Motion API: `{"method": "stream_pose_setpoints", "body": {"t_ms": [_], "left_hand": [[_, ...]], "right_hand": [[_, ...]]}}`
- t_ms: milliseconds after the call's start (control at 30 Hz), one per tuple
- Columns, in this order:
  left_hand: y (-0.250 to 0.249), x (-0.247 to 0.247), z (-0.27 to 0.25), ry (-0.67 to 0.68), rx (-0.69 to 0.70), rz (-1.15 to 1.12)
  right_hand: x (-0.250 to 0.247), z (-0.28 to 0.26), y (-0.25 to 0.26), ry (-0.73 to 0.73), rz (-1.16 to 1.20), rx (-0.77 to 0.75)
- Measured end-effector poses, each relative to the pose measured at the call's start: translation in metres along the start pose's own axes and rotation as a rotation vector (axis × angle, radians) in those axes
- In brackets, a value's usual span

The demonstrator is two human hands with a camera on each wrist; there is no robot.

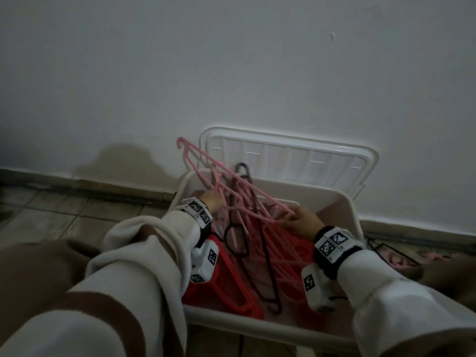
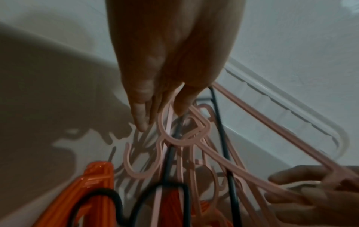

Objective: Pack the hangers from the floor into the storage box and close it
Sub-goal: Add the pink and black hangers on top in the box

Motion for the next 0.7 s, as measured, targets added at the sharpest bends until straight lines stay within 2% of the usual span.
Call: {"method": "stream_pose_setpoints", "body": {"t_ms": [100,233,400,500,567,700], "left_hand": [[-0.008,-0.005,-0.003,0.039,0.048,0.034],[-0.023,-0.008,-0.014,0.159,0.114,0.088],[-0.042,-0.010,-0.028,0.184,0.178,0.228],[-0.046,-0.007,-0.032,0.188,0.222,0.285],[-0.047,-0.003,-0.034,0.199,0.226,0.312],[-0.031,-0.002,-0.030,0.218,0.168,0.344]], "right_hand": [[-0.009,0.002,0.003,0.083,-0.357,0.058],[-0.019,0.004,0.018,0.218,-0.562,0.075],[-0.012,0.005,0.036,0.292,-0.720,-0.030],[0.001,0.013,0.040,0.265,-0.834,-0.103],[0.009,0.017,0.042,0.225,-0.885,-0.119],[0.029,0.025,0.037,0.235,-0.871,-0.091]]}}
Point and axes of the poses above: each hand's wrist, its own z-axis towards the middle knuckle, its own x-axis out of the palm, y = z × x, the point moved 3 cm from there along z, towards the middle knuckle, and after that the axes turned 14 degrees about -z, right-handed, at the moved point
